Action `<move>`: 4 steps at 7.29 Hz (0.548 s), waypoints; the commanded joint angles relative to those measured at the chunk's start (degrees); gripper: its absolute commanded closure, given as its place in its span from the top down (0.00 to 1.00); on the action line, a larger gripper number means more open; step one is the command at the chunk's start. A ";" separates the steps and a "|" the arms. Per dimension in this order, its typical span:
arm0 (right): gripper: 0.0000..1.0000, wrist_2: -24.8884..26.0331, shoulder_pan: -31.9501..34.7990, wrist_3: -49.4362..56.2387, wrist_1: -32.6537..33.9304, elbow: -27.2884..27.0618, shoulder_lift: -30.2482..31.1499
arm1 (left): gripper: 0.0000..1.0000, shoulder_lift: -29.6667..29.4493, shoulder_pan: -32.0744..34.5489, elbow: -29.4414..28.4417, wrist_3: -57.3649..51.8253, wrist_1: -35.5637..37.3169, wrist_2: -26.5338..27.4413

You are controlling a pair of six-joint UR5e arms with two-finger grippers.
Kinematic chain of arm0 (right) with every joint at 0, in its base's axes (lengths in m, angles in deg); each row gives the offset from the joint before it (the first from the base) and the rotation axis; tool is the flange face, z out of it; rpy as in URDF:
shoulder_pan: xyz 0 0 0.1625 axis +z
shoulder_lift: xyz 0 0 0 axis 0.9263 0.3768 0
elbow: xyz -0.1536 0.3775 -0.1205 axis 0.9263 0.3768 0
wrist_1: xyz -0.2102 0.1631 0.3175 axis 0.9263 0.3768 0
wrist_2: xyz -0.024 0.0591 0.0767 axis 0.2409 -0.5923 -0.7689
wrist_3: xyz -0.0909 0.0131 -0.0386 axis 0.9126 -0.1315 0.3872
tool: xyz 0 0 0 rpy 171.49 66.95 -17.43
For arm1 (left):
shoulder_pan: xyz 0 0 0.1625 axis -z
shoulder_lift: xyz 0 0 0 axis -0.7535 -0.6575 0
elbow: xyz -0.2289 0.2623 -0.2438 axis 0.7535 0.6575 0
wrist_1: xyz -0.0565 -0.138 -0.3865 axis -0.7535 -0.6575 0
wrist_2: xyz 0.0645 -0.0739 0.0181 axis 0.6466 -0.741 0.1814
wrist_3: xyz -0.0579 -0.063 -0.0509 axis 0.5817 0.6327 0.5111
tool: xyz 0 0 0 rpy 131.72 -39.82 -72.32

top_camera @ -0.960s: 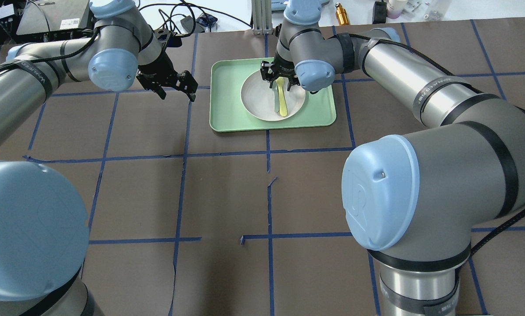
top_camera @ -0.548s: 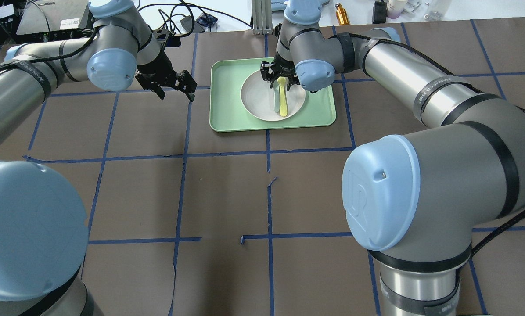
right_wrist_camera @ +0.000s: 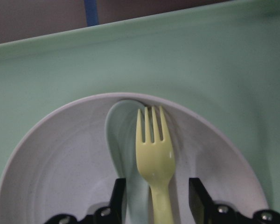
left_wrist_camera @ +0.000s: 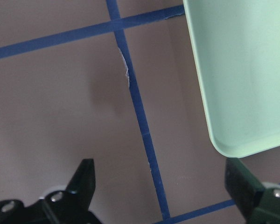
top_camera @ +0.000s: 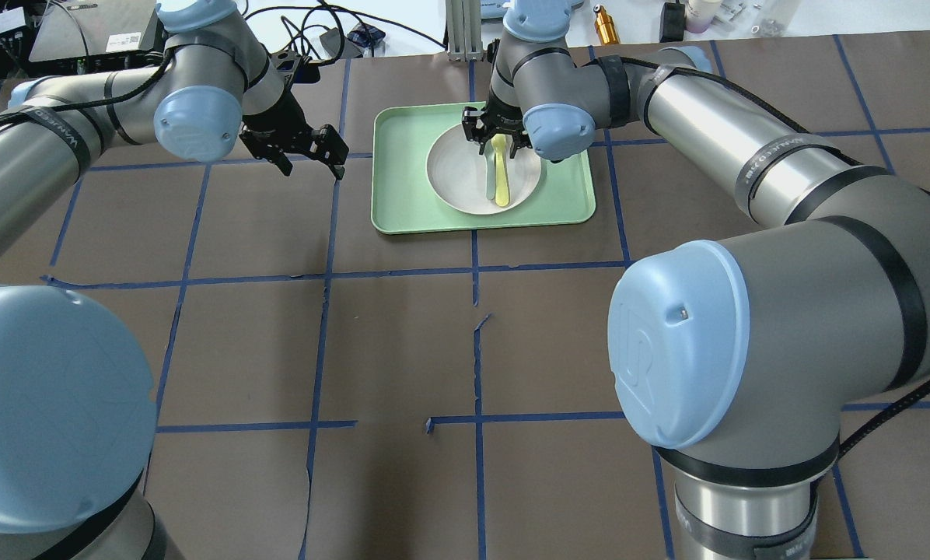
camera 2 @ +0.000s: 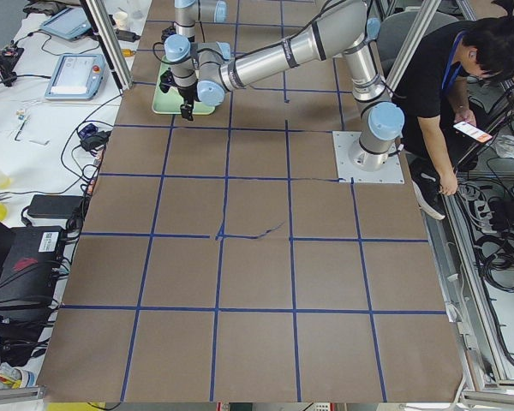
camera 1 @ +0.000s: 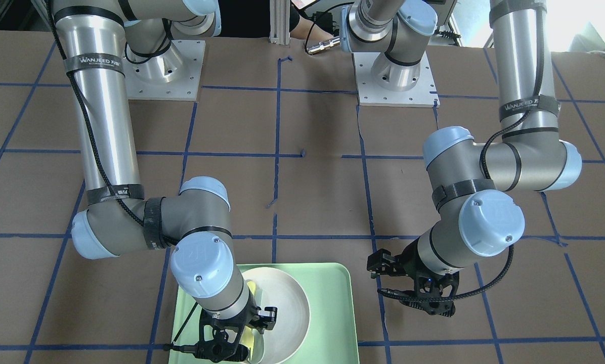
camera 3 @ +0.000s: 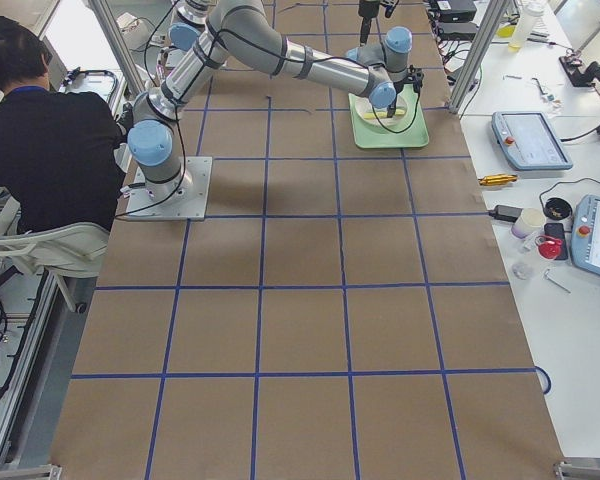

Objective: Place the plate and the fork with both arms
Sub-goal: 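Lower the right gripper and grasp the yellow fork on the plate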

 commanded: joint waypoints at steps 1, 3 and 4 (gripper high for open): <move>0.55 0.16 0.00 0.00 0.03 -0.12 -0.61 | 1.00 -0.07 0.00 0.00 0.00 0.00 -0.01; 0.06 -0.36 0.00 -0.09 -0.06 -0.12 -0.18 | 1.00 -0.25 0.00 0.09 -0.09 0.00 -0.01; 0.00 -0.63 0.00 -0.17 -0.32 -0.12 0.00 | 1.00 -0.25 0.00 0.09 -0.09 0.00 -0.01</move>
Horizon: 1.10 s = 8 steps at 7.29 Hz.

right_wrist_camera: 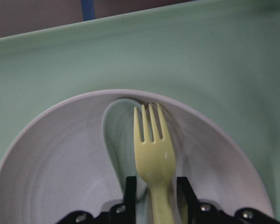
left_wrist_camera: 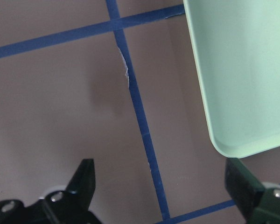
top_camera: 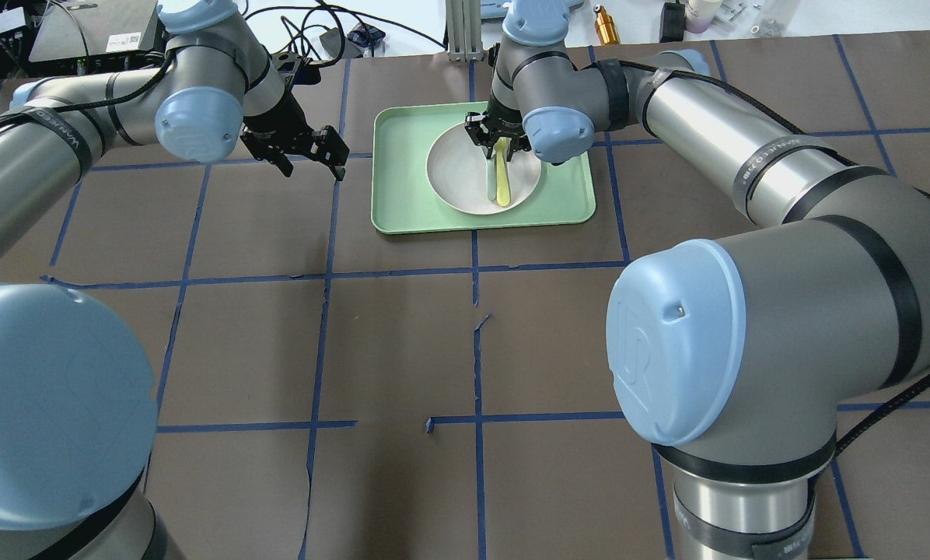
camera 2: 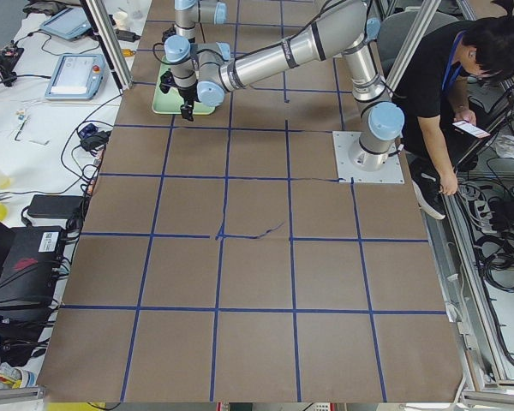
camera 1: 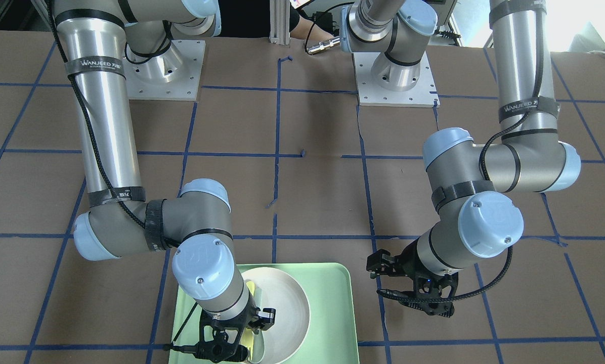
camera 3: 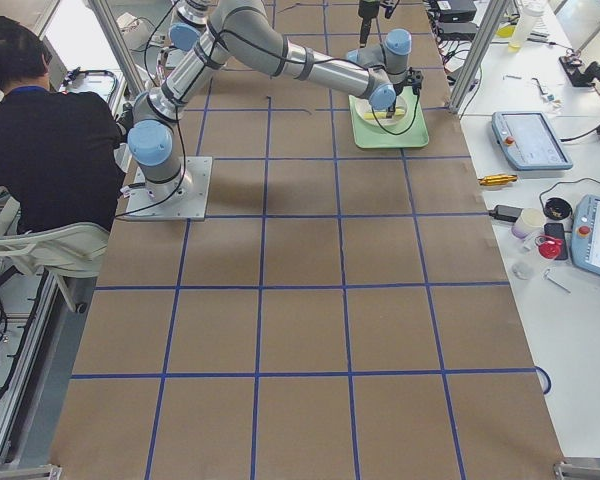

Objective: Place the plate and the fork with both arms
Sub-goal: 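Move the yellow fork with the right gripper beside the plate on the tray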

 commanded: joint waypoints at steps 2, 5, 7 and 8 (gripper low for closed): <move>0.00 -0.33 0.00 -0.97 -0.65 -0.01 0.80 | 1.00 -0.31 0.00 0.03 -0.03 0.35 -0.09; 0.00 0.63 0.00 -2.12 -4.49 -0.18 4.13 | 1.00 -0.32 0.00 0.03 -0.03 0.35 -0.09; 0.00 7.98 -0.96 4.16 -10.82 -0.62 8.69 | 1.00 -0.23 0.00 -0.05 -0.03 0.35 0.00; 0.00 8.54 -2.62 11.08 -10.76 -0.97 8.54 | 1.00 -0.05 0.00 -0.06 0.06 0.35 0.00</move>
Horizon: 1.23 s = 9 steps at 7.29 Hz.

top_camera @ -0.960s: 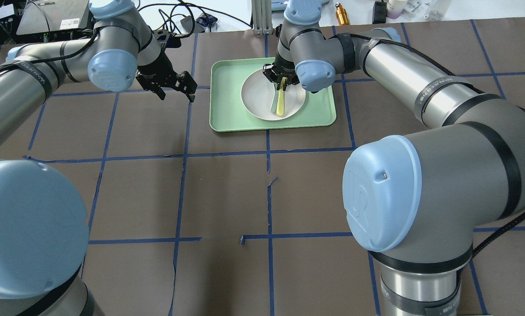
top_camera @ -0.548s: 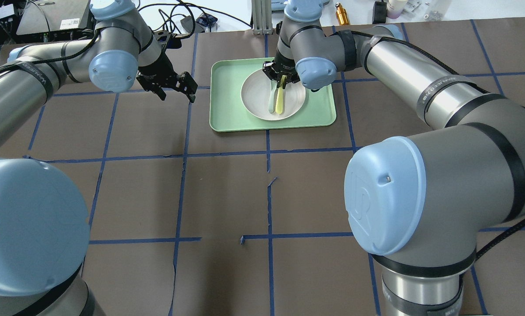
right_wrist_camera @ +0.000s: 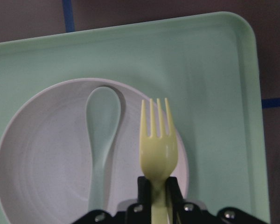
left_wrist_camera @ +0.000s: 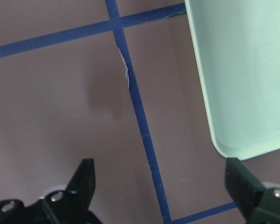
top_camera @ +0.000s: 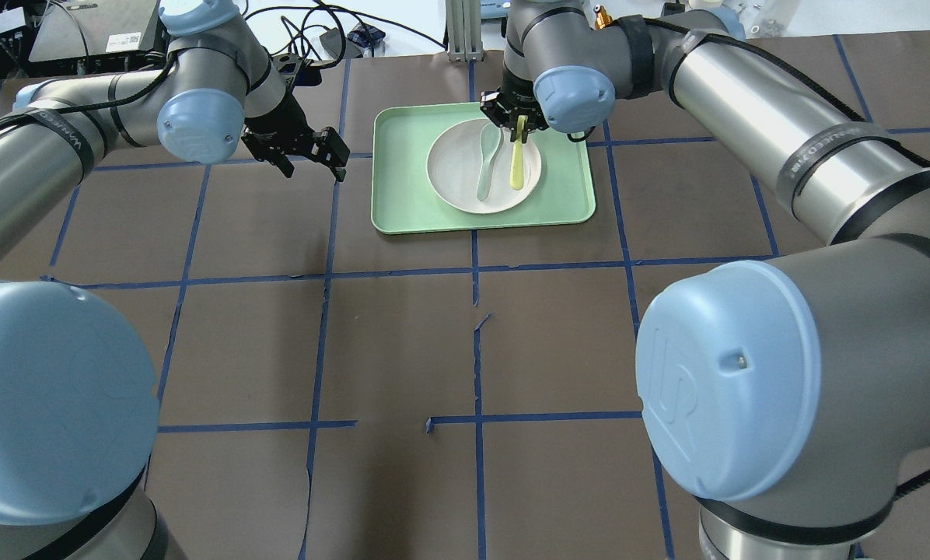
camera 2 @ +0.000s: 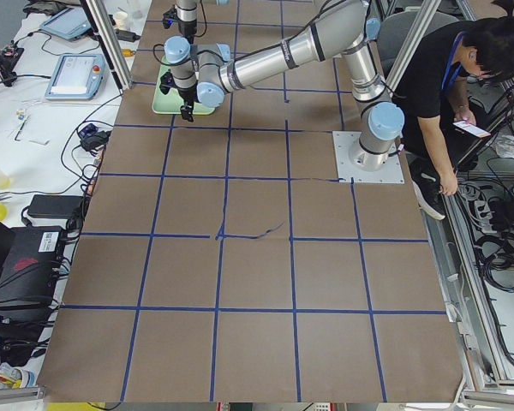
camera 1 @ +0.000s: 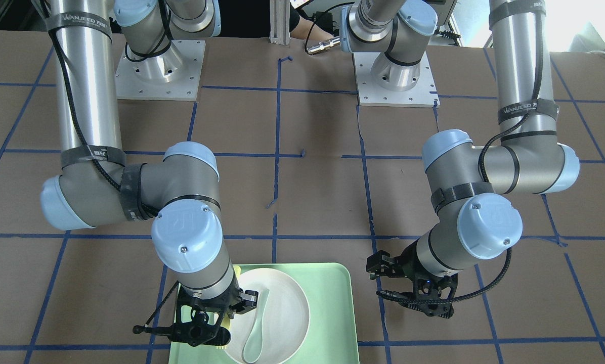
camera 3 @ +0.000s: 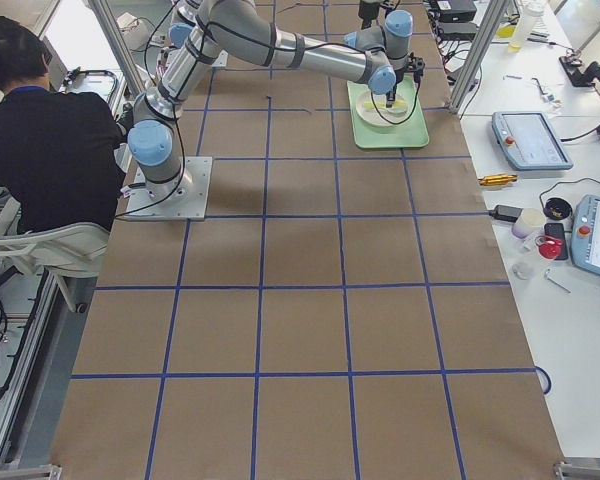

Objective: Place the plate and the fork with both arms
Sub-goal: 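Move the yellow fork with the right gripper beside the plate on the tray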

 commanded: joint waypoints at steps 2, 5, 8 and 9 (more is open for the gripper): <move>0.00 1.53 -4.09 16.54 -1.33 -2.00 -2.20 | 1.00 0.51 0.18 0.05 0.68 0.09 0.01; 0.00 1.44 -4.10 15.97 -0.63 -1.56 -4.68 | 1.00 1.91 0.35 0.13 0.69 -0.70 0.19; 0.00 0.47 -4.10 9.99 2.79 0.01 -6.96 | 1.00 2.18 0.44 0.13 0.69 -0.97 0.19; 0.14 0.47 -4.10 9.99 3.41 1.59 -7.50 | 1.00 2.27 0.44 0.13 0.69 -0.97 0.19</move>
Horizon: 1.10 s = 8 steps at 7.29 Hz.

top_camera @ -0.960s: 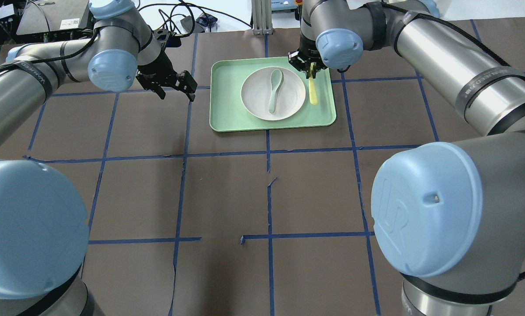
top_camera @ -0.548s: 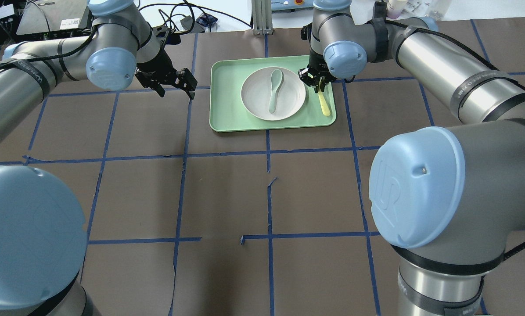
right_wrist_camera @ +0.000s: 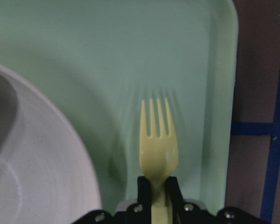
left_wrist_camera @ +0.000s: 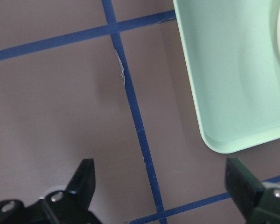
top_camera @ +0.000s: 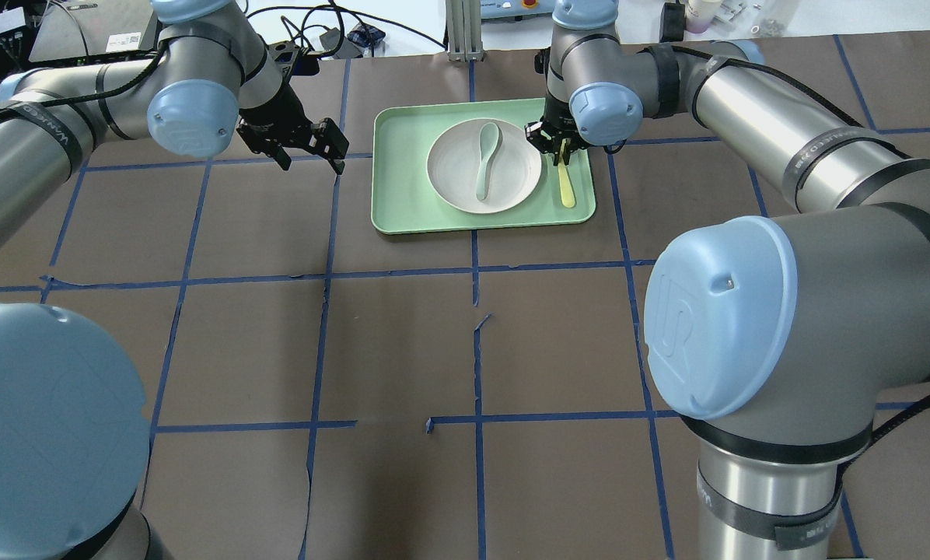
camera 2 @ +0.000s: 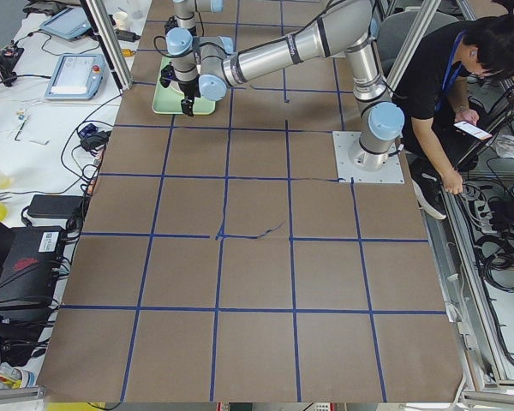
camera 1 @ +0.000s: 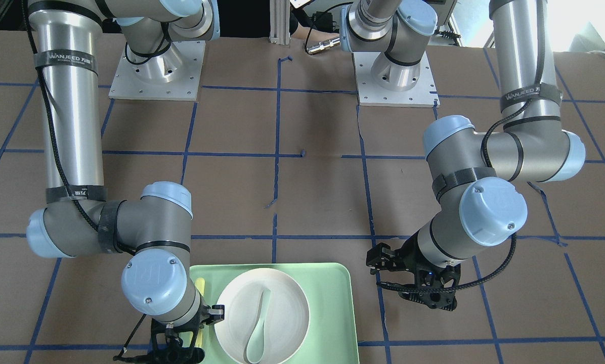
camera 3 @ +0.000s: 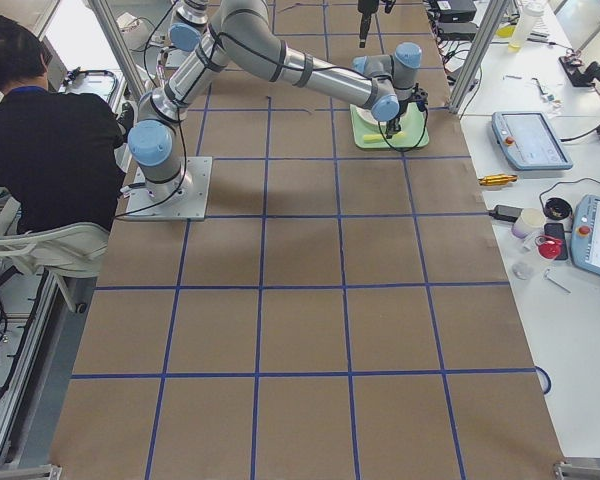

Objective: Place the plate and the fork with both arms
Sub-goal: 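Release the fork and raise the right gripper away from the tray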

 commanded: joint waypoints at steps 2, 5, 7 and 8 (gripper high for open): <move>1.00 1.48 0.00 2.73 1.22 -0.68 0.27 | 1.00 0.70 -0.17 0.44 0.09 -0.46 0.10; 1.00 1.57 -0.09 2.21 -4.79 -7.88 11.49 | 1.00 5.43 0.88 0.79 6.81 -5.27 6.34; 1.00 1.65 -0.26 2.21 -14.21 -14.20 23.34 | 1.00 10.43 2.28 1.05 17.44 -16.92 6.60; 1.00 1.39 -0.35 1.95 -16.42 -16.41 27.92 | 1.00 12.46 3.33 0.88 22.36 -21.95 6.60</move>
